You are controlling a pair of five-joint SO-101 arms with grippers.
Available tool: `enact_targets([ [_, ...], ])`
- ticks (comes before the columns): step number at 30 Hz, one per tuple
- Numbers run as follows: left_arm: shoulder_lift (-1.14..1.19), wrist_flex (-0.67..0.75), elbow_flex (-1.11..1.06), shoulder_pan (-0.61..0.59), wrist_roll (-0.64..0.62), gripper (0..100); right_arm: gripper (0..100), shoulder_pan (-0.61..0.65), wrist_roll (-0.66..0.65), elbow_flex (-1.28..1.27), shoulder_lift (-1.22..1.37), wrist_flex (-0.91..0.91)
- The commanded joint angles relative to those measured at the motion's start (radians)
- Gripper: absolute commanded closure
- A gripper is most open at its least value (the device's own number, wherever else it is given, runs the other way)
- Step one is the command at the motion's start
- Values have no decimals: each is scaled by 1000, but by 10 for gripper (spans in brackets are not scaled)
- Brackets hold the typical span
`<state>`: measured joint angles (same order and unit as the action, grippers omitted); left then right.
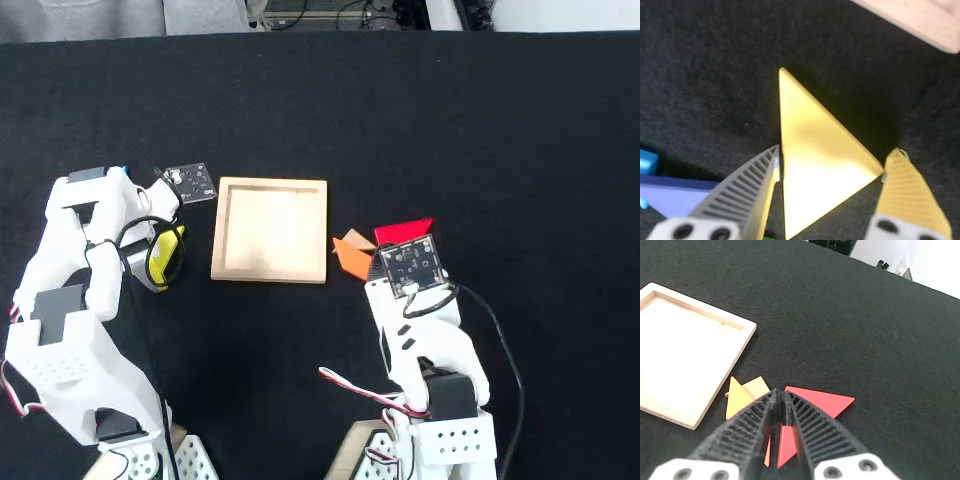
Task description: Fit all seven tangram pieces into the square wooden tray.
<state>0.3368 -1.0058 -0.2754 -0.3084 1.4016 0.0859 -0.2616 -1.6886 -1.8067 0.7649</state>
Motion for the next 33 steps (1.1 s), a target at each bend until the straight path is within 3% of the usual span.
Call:
enact_targets([
  [1,0,21,36,-12,25,720,986,-14,-6,4,-77,-2],
  [10,-9,20,53,-13,-49,722,986,-14,-6,4,-77,-2],
  [22,-6,-35,54,-8,-51,723,986,-14,-6,4,-77,0],
  [29,-2,-35,54,-12,-83,889,986,-14,-6,4,-77,0],
  [33,-8,-37,54,-7,-106,864,986,-14,-6,4,-79,0],
])
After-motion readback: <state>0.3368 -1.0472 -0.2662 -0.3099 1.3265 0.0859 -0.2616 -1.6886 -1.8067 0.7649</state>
